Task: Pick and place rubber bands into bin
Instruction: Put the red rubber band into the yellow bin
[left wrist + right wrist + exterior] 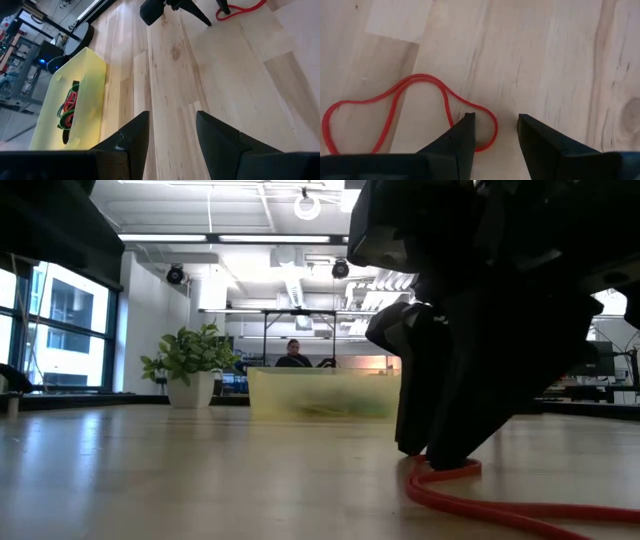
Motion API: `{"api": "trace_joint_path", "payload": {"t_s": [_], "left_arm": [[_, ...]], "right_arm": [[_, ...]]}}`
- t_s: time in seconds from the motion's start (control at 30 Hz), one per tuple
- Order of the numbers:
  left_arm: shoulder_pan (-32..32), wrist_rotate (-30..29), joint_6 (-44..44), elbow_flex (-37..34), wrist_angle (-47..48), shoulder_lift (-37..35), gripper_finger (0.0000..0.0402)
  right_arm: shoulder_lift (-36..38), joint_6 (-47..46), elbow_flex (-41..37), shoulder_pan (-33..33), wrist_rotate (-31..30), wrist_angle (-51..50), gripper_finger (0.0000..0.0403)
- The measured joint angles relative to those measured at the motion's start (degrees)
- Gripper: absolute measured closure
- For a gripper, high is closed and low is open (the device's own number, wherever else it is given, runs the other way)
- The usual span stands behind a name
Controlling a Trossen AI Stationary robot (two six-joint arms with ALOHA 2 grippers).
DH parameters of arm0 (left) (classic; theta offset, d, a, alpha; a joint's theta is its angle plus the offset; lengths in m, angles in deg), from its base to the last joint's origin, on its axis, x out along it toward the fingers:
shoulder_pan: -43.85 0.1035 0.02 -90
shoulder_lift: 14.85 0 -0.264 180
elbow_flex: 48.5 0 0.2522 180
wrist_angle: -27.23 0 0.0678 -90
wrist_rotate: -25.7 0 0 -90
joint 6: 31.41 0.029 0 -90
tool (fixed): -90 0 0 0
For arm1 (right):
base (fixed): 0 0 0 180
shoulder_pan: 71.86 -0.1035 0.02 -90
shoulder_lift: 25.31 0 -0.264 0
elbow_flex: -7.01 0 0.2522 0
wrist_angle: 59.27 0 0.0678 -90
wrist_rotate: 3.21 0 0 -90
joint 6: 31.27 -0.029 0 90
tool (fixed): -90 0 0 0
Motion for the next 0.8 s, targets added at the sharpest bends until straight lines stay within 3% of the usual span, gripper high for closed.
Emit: {"api": "trace_joint_path", "payload": {"t_s": [0.13, 0.4, 0.8], "left_arm": [[0.0, -0.02, -0.17, 0.0, -0.05, 0.0, 0.0252], [0.0, -0.02, -1.22, 0.0, -0.07, 0.0, 0.0252], [0.0, -0.07, -1.22, 0.0, 0.48, 0.02, 0.0252]], "right_arm": [[-0.08, -0.04, -0.04, 0.01, -0.07, -0.49, 0.0294], [-0.09, -0.12, -0.07, 0.03, 0.21, -2.17, 0.0394], [2.68, 1.08, -0.44, -0.2, -4.8, -3.56, 0.0401]]}}
